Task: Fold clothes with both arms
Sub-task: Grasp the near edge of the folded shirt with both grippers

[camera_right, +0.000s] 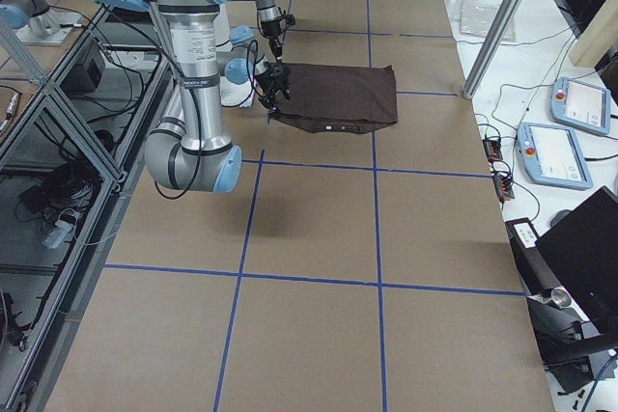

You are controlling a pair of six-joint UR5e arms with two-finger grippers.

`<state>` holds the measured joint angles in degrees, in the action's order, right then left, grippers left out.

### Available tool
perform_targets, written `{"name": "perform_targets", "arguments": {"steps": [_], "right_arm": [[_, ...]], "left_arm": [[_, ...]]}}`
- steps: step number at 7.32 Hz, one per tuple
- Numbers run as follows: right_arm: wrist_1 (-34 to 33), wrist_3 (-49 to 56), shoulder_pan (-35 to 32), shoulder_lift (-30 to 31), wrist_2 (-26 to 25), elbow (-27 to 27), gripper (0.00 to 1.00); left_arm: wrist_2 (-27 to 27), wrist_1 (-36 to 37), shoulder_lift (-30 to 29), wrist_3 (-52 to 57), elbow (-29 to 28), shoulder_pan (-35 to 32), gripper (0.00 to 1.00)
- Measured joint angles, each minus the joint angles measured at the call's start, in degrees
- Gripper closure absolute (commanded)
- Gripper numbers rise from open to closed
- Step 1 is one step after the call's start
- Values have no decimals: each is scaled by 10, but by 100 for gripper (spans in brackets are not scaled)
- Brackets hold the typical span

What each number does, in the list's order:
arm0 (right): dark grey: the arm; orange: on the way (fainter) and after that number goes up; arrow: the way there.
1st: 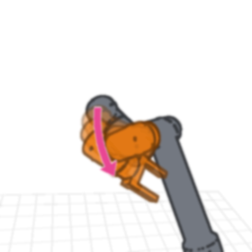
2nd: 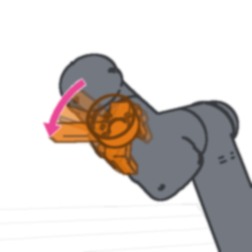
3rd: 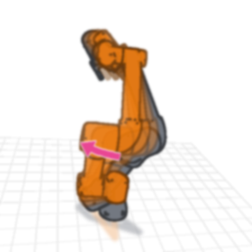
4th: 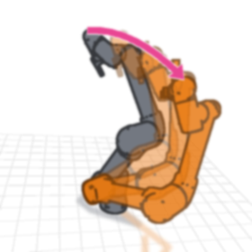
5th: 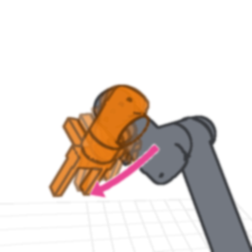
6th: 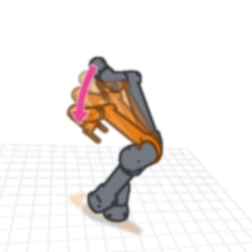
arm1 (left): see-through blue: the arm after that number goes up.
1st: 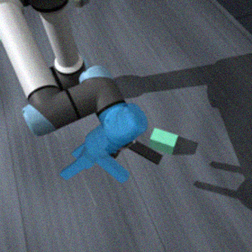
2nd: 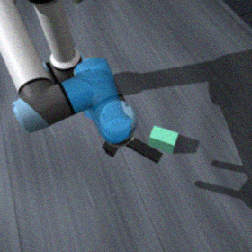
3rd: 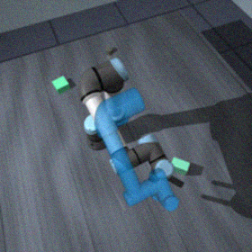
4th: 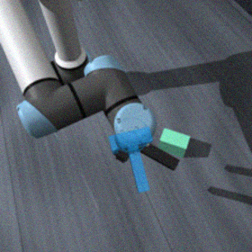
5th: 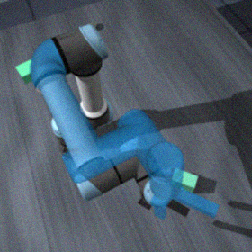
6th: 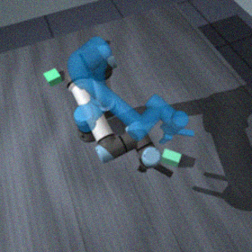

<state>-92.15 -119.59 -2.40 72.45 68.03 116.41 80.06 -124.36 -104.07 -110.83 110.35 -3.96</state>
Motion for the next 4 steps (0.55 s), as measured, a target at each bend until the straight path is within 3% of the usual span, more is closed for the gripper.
{"name": "perform_targets", "arguments": {"steps": [4], "right_arm": [[-12,-1,11,0,-8,-14,31]], "left_arm": [[0,0,1,-1,0,0,100]]}}
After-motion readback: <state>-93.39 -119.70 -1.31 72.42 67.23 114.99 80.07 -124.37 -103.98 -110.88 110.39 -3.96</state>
